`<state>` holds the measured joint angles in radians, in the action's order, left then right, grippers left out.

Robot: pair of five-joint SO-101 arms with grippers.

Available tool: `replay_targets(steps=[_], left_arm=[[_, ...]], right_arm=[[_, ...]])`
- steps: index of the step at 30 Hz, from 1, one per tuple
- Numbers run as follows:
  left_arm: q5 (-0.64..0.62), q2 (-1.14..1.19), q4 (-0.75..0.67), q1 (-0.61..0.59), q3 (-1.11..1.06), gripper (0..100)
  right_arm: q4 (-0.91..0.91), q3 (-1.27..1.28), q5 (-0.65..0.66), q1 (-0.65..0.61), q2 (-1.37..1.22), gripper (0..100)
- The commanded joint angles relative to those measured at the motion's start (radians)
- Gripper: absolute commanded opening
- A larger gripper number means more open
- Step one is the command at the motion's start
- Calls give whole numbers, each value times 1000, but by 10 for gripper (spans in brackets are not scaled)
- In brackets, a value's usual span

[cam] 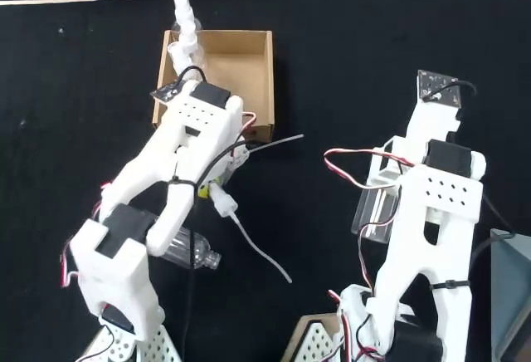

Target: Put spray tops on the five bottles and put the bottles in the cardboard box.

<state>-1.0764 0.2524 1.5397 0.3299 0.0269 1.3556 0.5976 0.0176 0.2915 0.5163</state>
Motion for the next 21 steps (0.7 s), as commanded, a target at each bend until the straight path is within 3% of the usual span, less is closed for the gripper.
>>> replay_targets(steps=[1, 12, 21], left_arm=[[12, -132, 6, -30, -21, 29], [14, -305, 5, -58, -111, 29], [57, -425, 6, -120, -156, 29]], right_arm=[[-14, -12, 0, 20, 58, 11], [112, -199, 2, -3, 58, 10], [226, -420, -5, -135, 58, 10]])
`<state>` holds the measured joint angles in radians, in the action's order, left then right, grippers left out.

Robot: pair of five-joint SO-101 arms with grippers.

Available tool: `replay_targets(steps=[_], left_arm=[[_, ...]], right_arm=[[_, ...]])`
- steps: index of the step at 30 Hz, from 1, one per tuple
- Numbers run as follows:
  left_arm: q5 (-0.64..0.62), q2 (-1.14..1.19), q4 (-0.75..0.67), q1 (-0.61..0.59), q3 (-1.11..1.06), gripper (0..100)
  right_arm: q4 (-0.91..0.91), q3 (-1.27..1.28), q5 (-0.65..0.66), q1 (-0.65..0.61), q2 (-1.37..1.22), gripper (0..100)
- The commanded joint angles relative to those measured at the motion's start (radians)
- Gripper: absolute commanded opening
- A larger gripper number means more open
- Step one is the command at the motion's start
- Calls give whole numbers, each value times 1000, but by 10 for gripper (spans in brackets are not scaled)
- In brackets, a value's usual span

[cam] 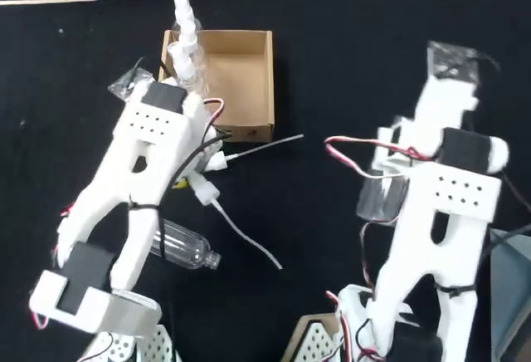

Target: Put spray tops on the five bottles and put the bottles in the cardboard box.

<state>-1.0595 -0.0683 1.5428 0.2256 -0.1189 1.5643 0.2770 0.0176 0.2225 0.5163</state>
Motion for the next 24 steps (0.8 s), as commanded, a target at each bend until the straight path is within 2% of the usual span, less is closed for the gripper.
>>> replay_targets(steps=[1, 10, 18, 24], left_arm=[[40, -118, 2, -16, -19, 29], [46, -158, 2, -18, -19, 29], [46, -273, 9, -18, -24, 29], [46, -387, -55, -18, -108, 29]], right_arm=[[17, -113, -6, -80, 58, 10], [17, -237, -8, -201, 58, 10], [98, -314, -9, -210, 59, 10], [63, -231, -91, -210, 154, 10]])
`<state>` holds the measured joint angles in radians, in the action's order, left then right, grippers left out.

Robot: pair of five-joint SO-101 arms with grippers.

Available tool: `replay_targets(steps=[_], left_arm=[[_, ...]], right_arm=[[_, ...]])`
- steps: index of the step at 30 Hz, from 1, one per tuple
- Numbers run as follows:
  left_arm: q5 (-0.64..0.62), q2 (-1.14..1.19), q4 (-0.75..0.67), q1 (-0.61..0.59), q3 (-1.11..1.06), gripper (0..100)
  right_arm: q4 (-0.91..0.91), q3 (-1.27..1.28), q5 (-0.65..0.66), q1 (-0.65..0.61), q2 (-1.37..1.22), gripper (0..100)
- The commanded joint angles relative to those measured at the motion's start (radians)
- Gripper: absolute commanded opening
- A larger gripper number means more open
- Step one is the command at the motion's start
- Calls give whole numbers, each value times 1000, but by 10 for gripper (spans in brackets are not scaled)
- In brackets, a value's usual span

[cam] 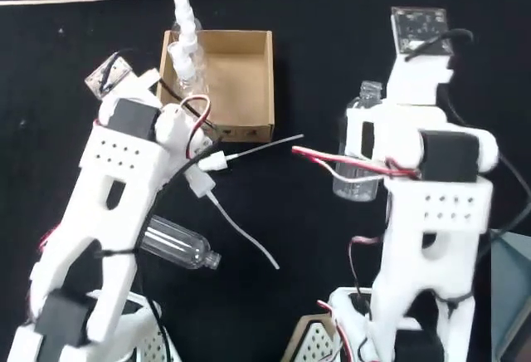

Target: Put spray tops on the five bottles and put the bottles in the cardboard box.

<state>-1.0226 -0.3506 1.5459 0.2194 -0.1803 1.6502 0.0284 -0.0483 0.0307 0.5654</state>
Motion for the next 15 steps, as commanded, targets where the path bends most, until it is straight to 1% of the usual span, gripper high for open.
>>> replay_targets(steps=[1, 6, 15], left_arm=[[9, -117, -75, -12, -67, 29], [9, -189, -114, -12, -116, 29], [9, -290, -115, -12, -159, 29]], right_arm=[[-32, 36, -26, -18, 134, 10], [-89, 153, -26, -18, 260, 10], [-210, 364, -26, -18, 407, 10]])
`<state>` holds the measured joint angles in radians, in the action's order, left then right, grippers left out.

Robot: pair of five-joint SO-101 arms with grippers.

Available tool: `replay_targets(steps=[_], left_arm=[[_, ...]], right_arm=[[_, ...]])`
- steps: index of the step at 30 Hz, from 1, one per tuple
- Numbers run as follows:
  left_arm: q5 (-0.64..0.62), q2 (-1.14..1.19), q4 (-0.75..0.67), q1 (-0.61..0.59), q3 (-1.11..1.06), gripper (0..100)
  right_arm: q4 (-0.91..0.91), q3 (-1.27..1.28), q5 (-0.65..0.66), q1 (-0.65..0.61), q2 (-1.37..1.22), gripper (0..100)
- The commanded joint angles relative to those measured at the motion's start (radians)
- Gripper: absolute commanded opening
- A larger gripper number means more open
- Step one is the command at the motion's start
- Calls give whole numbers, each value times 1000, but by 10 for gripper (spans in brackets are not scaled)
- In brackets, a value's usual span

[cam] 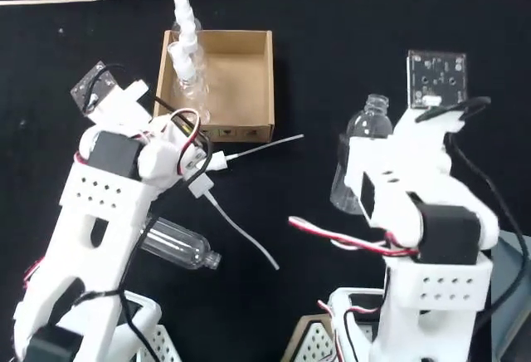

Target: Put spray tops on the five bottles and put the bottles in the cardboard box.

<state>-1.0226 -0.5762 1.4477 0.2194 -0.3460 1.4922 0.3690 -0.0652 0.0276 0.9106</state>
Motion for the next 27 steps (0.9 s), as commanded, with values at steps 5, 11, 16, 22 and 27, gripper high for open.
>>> replay_targets(steps=[5, 11, 16, 22, 27], left_arm=[[9, -83, -17, -12, 1, 29], [25, -84, -81, -12, -48, 29], [46, -84, -98, -12, -58, 29], [49, -84, -103, -12, -56, 29], [51, -84, -103, -12, -50, 29]], right_arm=[[-120, 140, -9, -17, 136, 10], [-215, 294, -2, -126, 228, 11], [-278, 381, -3, -166, 305, 11], [-331, 452, -2, -167, 383, 11], [-399, 533, 0, -167, 444, 11]])
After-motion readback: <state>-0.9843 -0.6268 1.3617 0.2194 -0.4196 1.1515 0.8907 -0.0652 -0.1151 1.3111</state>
